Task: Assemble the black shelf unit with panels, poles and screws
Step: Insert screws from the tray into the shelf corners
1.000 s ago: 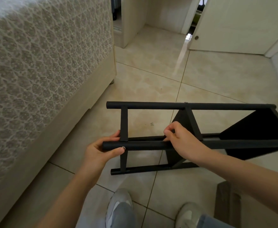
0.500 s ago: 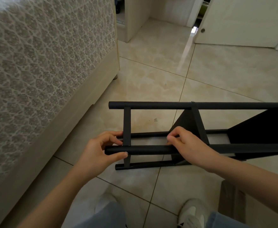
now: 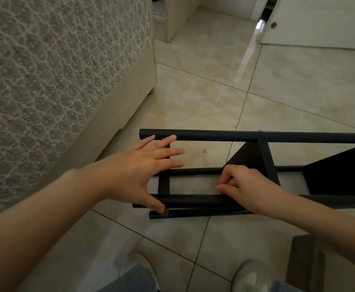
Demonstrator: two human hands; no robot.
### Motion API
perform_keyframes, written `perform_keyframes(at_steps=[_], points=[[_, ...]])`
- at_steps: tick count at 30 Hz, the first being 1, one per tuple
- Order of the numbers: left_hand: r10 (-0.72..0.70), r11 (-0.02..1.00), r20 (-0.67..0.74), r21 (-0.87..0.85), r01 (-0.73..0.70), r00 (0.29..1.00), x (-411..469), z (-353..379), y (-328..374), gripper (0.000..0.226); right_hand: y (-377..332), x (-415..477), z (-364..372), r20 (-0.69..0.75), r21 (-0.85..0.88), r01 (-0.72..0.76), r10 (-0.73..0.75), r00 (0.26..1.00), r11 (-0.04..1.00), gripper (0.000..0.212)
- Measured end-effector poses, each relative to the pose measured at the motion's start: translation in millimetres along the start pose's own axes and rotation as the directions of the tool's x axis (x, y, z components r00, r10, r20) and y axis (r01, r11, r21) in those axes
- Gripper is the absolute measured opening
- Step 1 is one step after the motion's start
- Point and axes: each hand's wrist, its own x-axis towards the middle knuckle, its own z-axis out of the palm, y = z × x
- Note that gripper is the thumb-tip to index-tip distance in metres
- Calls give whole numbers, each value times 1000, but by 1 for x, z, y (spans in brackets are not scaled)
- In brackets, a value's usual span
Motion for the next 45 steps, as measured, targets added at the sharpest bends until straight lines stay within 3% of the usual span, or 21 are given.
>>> perform_keyframes(at_steps=[2, 4, 7, 9, 15, 31, 36, 42, 45], points=[[17, 999, 36, 44, -19, 999, 5, -2, -5, 99, -6, 3, -4, -33, -111, 48, -52, 998, 993, 11], [27, 999, 53, 24, -29, 998, 7, -2, -7, 96, -14, 9, -10, -146, -263, 174, -217, 965, 949, 11], [42, 999, 30, -11, -41, 999, 5, 0, -9, 88, -29, 28, -20, -246, -401, 391, -508, 825, 829, 12], [46, 999, 0, -21, -46, 999, 4, 1, -9, 84, -36, 46, -24, -241, -424, 449, -576, 781, 786, 12], [38, 999, -62, -26, -40, 997, 2, 4, -7, 75, -41, 84, -16, -200, -311, 488, -559, 805, 815, 10], [-2, 1000, -178, 19, 6, 984, 1, 16, 0, 68, -36, 86, -9, -228, -343, 507, -593, 772, 791, 20], [-39, 994, -178, -104, 21, 983, -8, 24, 0, 75, -28, 87, -4, -292, -326, 538, -624, 725, 777, 10], [-79, 969, -242, -246, 17, 967, -15, 40, 6, 82, -9, 74, 14, -393, -352, 653, -739, 548, 671, 12], [-81, 959, -277, -285, -2, 958, -14, 45, 7, 79, -3, 71, 15, -373, -348, 679, -760, 532, 647, 12]])
